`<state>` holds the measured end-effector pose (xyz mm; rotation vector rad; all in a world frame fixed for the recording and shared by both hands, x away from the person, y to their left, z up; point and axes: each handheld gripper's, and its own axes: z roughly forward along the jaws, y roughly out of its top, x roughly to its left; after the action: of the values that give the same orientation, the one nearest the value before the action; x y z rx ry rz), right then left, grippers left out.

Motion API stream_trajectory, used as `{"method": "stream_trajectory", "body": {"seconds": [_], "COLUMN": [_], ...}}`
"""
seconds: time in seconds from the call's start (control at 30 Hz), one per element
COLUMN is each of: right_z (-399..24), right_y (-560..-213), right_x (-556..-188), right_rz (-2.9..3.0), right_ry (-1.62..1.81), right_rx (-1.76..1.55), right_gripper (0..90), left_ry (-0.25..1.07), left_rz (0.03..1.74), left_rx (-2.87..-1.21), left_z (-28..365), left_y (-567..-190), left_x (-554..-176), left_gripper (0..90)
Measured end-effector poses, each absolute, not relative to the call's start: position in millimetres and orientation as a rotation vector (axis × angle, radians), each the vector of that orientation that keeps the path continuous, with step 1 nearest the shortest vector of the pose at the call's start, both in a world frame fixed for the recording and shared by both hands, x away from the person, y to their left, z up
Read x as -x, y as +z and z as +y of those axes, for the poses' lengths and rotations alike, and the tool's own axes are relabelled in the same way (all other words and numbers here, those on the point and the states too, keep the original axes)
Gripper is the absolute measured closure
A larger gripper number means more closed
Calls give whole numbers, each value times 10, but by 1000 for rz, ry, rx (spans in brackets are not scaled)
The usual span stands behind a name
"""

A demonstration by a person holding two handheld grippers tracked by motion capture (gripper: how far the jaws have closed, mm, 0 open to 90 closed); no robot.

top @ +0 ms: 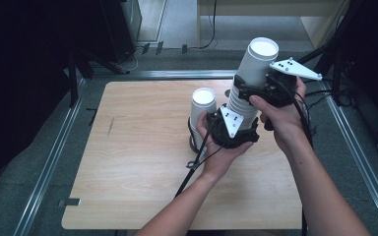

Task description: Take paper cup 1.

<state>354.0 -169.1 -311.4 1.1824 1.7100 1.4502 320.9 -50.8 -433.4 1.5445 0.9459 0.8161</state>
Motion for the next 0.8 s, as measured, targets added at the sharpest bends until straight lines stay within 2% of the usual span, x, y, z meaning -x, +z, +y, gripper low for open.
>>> {"method": "stream_trajectory", "body": {"seconds": [0.17,0.27,0.37,0.8], "right_z": [-1697,-1687,-1673,-1671], "right_y": [-3154,-3164,-3160,-3011], "right_x": [-3584,-3590,-3583,-3548], "right_rz": [1734,1724,1717,1648], "right_ry": [1420,1410,1415,1440], "right_rx": [-1179,-1156,-1136,-1134], "right_gripper": [56,66,98,102], "left_ry": [863,888,883,859], "left_rz": [969,980,985,983], "left_rx": [-1528,-1533,-1532,-1531], "left_z": [-581,-596,-594,-566], "left_y": [-4360,-4373,-4367,-4354], "left_x": [-3249,-3261,-3266,-3258], "left_gripper": [33,92,92,107]}}
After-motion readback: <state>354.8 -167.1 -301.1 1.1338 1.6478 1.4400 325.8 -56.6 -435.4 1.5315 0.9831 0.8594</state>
